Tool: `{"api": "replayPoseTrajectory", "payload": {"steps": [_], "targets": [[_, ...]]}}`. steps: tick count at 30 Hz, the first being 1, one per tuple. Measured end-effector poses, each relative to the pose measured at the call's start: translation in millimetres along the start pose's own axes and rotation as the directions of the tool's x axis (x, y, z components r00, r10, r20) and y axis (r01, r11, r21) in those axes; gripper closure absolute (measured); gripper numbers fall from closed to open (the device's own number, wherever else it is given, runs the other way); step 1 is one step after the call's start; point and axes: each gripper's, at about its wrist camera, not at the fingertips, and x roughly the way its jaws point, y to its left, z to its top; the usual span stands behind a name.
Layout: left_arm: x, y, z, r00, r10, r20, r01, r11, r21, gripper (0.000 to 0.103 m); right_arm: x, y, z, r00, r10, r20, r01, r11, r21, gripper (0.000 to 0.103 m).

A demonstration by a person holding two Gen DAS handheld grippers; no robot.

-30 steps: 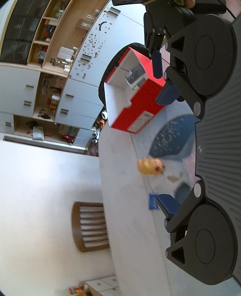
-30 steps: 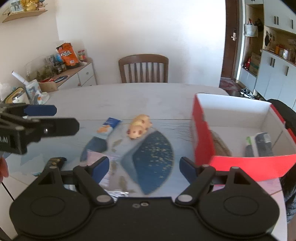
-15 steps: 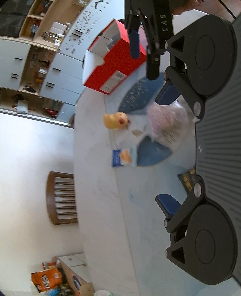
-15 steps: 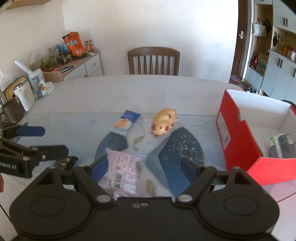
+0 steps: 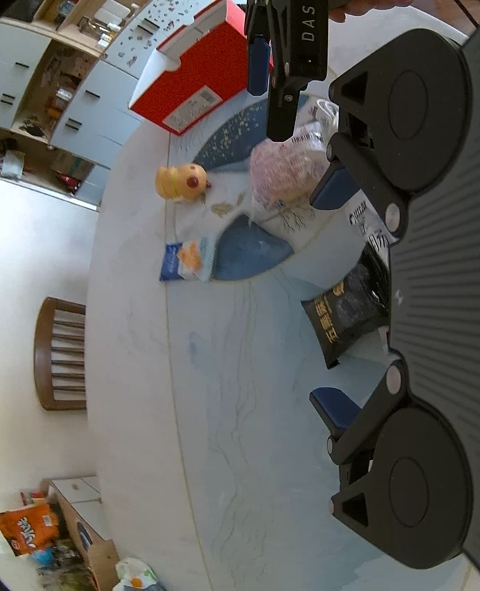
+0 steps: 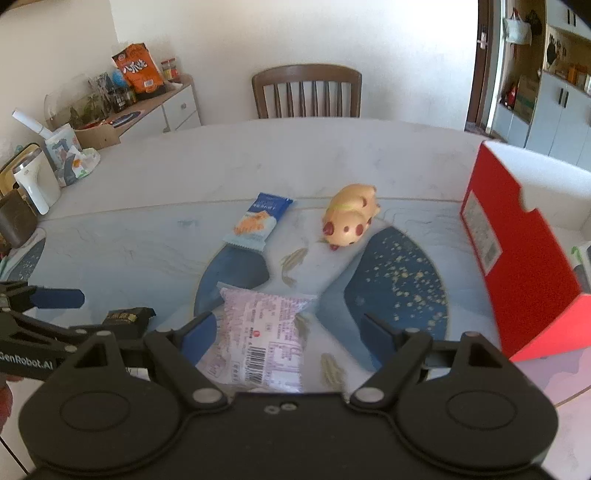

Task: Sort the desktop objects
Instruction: 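Grasp the black sesame bag with the left tool while the right grasps the pink bread bag, then carry both bags over the red shoebox and lower them inside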

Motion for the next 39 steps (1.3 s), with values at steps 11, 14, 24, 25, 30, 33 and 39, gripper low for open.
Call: {"api": "replayPoseTrajectory", "payload": {"steps": [11,14,24,25,30,33,39], "targets": [[9,2,-2,1.0,0.019,-0.011,-0.019,0.999,-0.027,0.004,33,12,1,0.997,-0.007,-0.083,0.01,0.999,0.034,0.022],[12,0,-2,1.0,0.018,-0.022,-0.019,1.0,-0.016,0.013,40,15,0,0.994,-0.009,-0.11,0.013,0.999,0.035,0.03],[16,1,-1,0.999,0.002,-0.04,-0.003,1.0,-0.017,0.057,43,16,1,0.991,0.002,-0.131,0.003,0.999,0.038,0.047],[15,1,-1,0.999,0.004,-0.039,-0.004,1.0,-0.015,0.058,42,16,1,0.991,0.002,-0.132,0.003,0.999,0.039,0.048],[14,-1,0,0.999,-0.003,-0.033,0.003,1.0,0.009,0.07,40,15,1,0.991,-0.006,-0.131,0.011,0.999,0.041,0.051],[14,-1,1,0.999,-0.008,-0.033,0.008,1.0,0.013,0.071,39,13,1,0.991,-0.01,-0.13,0.016,0.999,0.046,0.052],[13,-2,0,1.0,-0.008,-0.028,0.009,1.0,0.019,0.072,36,11,2,0.992,-0.015,-0.125,0.021,0.999,0.047,0.052]]}}
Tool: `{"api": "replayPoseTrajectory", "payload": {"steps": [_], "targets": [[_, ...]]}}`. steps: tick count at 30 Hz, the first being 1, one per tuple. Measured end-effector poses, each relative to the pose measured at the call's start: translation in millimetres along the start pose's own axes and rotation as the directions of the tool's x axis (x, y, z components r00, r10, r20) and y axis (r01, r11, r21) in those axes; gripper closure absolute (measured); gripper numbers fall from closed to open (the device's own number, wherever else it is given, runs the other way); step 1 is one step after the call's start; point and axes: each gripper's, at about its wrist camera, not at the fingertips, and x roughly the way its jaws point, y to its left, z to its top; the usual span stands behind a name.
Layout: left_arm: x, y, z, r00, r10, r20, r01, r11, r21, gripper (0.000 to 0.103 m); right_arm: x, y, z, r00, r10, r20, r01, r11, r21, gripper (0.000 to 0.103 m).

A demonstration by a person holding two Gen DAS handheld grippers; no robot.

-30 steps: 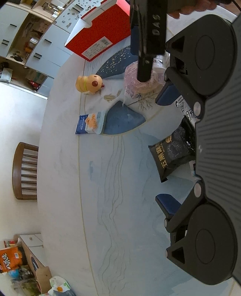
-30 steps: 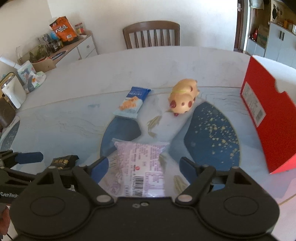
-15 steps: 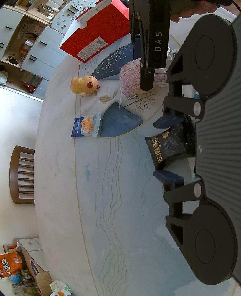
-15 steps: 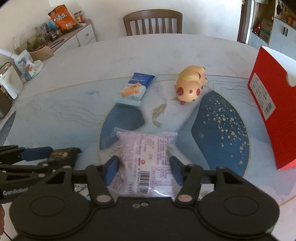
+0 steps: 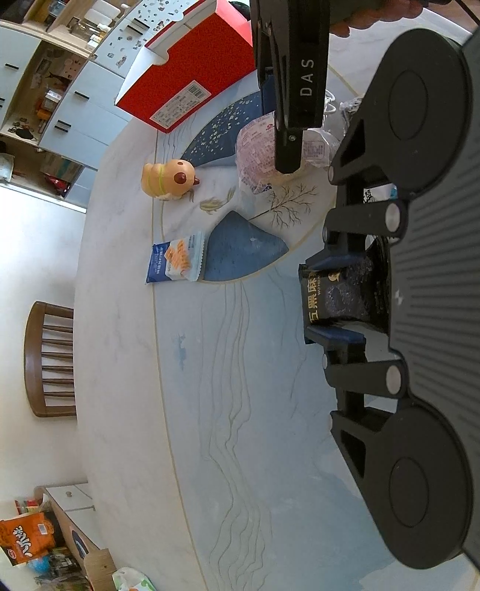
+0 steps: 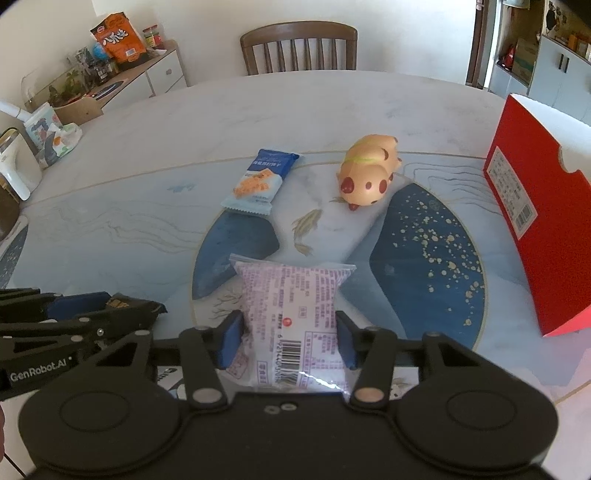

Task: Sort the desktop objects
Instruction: 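Carry both bags over the red shoebox and lower them inside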

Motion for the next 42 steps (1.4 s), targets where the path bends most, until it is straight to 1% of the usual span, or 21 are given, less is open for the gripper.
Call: {"api": "replayPoseTrajectory", "payload": {"steps": [10,15,19,21,26,32,34,37,42], "targets": [[-3,1,-1,1.0,0.006,0.01,-0.006,1.0,0.002,0.074,-2,-4,-3,1.0,-0.014,-0.002,0.014,1.0,-0.005,0.053],[-7,0,1,0.999,0.004,0.032,-0.004,1.0,0.002,0.074,-8,-8,-5,1.0,-0.011,0.001,0.011,1.0,0.001,0.054],[-12,-2,2,0.999,-0.006,0.049,0.006,1.0,0.004,0.074,-15,-9,-6,1.0,-0.026,-0.003,0.026,0.999,-0.039,0.054],[-15,-5,3,0.998,-0.003,0.058,0.002,1.0,0.02,0.074,-21,-12,-7,1.0,-0.028,0.011,0.029,0.998,-0.051,0.054],[-24,-9,7,0.997,-0.016,0.08,0.015,1.0,0.01,0.074,-39,-24,-4,0.998,-0.016,0.054,0.018,1.0,-0.024,0.054],[-39,-21,19,0.993,-0.048,0.104,0.047,0.999,0.009,0.074,-66,-42,4,0.995,0.007,0.097,-0.006,1.0,-0.012,0.054],[-44,-27,24,0.992,-0.063,0.11,0.062,0.998,0.014,0.074,-75,-46,6,0.995,0.014,0.099,-0.013,1.0,-0.017,0.054],[-50,-38,30,0.99,-0.09,0.113,0.088,0.996,0.016,0.074,-88,-52,9,0.995,0.013,0.094,-0.009,0.999,-0.036,0.054],[-57,-62,36,0.985,-0.129,0.115,0.127,0.992,0.029,0.074,-109,-63,11,0.993,0.015,0.12,-0.009,0.999,-0.045,0.054]]}}
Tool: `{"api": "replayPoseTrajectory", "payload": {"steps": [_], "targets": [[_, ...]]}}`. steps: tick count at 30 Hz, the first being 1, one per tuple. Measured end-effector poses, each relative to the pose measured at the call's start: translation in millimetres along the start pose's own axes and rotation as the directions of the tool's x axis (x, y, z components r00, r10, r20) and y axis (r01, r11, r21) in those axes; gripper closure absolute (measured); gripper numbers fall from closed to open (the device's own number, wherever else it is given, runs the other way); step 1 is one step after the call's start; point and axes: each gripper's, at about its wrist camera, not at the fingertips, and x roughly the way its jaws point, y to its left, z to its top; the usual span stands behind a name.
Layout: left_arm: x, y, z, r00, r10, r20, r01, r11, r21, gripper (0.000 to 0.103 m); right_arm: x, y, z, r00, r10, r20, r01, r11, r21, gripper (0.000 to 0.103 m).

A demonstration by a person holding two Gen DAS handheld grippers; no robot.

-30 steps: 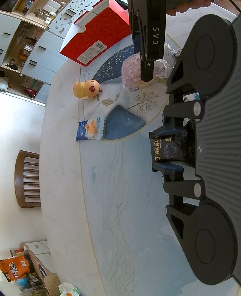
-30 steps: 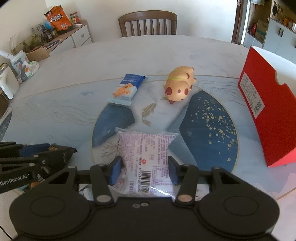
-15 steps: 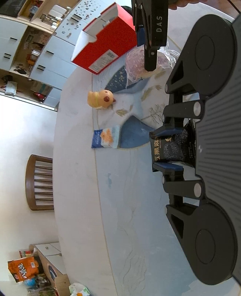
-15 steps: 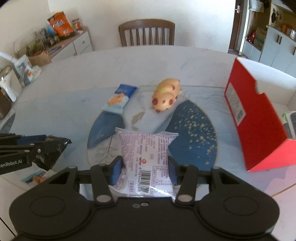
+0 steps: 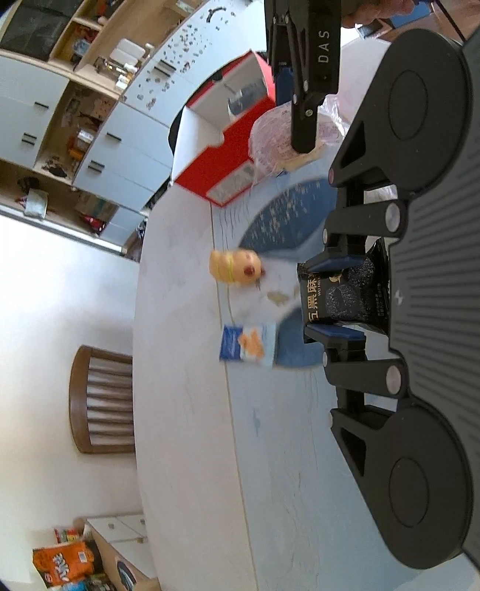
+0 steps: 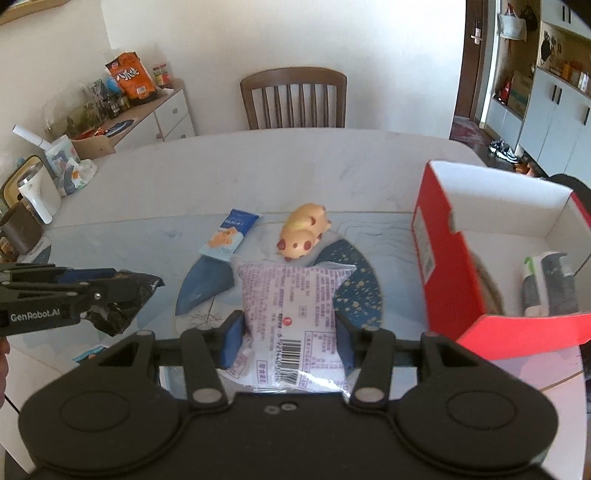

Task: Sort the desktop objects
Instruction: 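Carry both bags over the red shoebox and lower them inside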

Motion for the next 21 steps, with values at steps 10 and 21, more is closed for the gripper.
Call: {"api": "replayPoseTrajectory", "payload": {"steps": [10,21], "targets": [[4,-46,18,0.998,-0.064,0.02,0.064,0.997,0.036,0.074,-31,-52,9,0.998,-0.039,0.047,0.037,0.999,0.04,0.054],[18,-103,51,0.991,-0.114,0.067,0.107,0.989,0.106,0.074,-45,-128,22,0.993,-0.105,0.059,0.101,0.993,0.068,0.054]]}}
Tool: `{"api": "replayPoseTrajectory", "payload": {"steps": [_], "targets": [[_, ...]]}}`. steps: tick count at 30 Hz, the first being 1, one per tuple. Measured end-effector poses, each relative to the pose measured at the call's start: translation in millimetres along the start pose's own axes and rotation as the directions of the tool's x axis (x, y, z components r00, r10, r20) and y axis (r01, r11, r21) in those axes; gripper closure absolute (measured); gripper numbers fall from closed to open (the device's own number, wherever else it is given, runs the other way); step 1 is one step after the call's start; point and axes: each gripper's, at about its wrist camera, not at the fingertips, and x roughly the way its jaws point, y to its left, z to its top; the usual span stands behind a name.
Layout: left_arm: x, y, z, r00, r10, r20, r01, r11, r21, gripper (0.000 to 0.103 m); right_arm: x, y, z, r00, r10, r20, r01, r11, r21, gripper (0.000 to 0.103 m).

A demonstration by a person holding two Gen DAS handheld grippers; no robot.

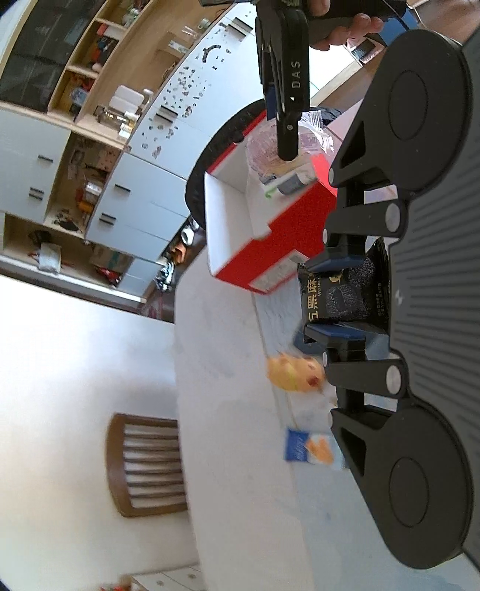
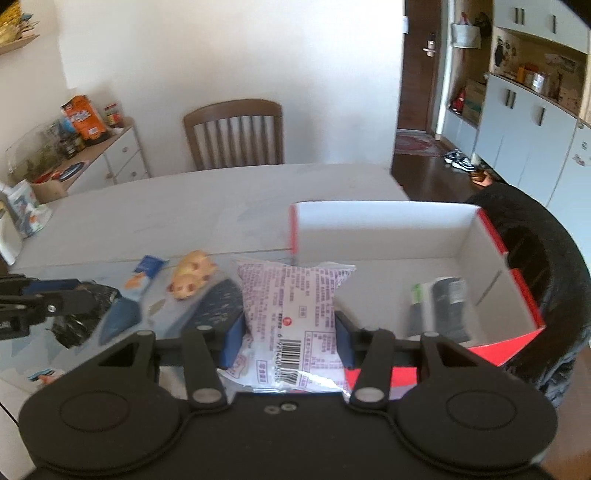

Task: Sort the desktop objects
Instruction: 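Carry both bags over the red shoebox and lower them inside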

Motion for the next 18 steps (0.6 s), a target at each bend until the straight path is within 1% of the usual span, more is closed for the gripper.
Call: {"api": "replayPoseTrajectory", "payload": {"steps": [8,11,18], "targets": [[26,-44,21,1.0,-0.023,0.009,0.022,0.999,0.038,0.074,10,-42,5,1.0,-0.011,-0.015,0.011,1.0,-0.014,0.054],[37,-59,28,0.999,-0.031,0.01,0.031,0.998,0.049,0.074,13,-60,6,1.0,0.003,-0.023,-0.003,1.0,-0.01,0.054],[65,-91,43,0.999,-0.03,0.012,0.029,0.997,0.074,0.074,24,-95,9,0.999,0.008,-0.041,-0.008,1.0,0.003,0.054]]}}
